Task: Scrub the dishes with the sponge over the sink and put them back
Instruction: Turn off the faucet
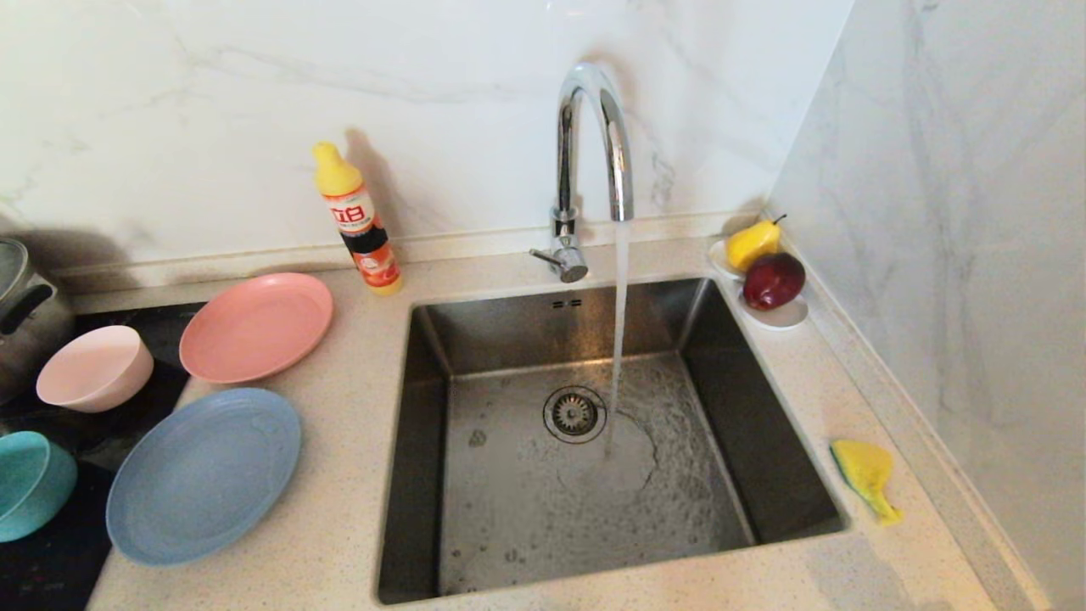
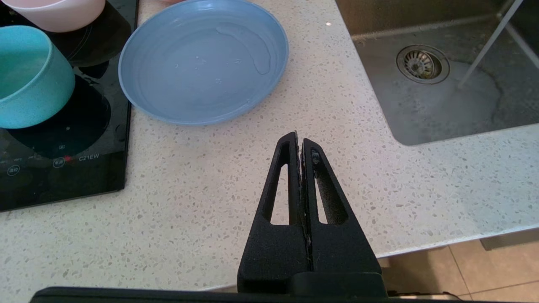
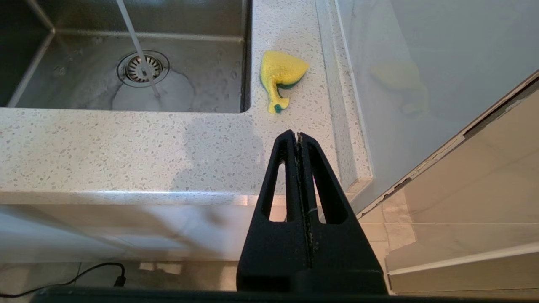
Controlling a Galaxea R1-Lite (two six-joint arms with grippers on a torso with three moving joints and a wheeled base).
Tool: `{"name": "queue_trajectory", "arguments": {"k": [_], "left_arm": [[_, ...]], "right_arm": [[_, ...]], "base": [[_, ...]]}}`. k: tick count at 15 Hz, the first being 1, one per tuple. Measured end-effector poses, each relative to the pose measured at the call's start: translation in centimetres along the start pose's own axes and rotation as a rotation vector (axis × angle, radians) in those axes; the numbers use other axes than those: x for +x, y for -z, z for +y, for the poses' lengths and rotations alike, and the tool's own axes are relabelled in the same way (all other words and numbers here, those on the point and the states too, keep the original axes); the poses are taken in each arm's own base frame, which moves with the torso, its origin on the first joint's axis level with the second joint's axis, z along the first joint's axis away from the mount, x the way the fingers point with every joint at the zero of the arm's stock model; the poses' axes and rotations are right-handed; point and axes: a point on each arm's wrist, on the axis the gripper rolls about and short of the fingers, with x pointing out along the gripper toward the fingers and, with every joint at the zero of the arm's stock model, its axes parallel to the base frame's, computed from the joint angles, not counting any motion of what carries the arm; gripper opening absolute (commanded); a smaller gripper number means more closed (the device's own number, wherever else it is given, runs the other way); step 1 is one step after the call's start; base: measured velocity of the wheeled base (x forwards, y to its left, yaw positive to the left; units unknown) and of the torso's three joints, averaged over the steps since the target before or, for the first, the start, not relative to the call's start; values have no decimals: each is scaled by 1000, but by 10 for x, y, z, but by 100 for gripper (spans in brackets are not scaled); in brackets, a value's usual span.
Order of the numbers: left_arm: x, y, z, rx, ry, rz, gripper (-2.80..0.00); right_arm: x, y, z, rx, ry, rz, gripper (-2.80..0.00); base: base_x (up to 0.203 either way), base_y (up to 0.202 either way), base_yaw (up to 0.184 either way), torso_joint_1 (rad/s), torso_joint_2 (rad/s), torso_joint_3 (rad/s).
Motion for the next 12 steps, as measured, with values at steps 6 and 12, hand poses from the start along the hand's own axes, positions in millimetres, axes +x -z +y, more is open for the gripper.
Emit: {"name": "queue_trajectory", "arguments": {"k": [6, 12], "left_arm": [[0, 1, 0, 16, -2, 1, -280], [-13, -39, 1, -10, 73, -96, -280]], "right_arm": [[0, 0, 0, 0, 0, 0, -280], [0, 0, 0, 4, 1, 0, -280]], "base": [[0, 0, 0, 0, 0, 0], [0, 0, 0, 0, 0, 0]]}}
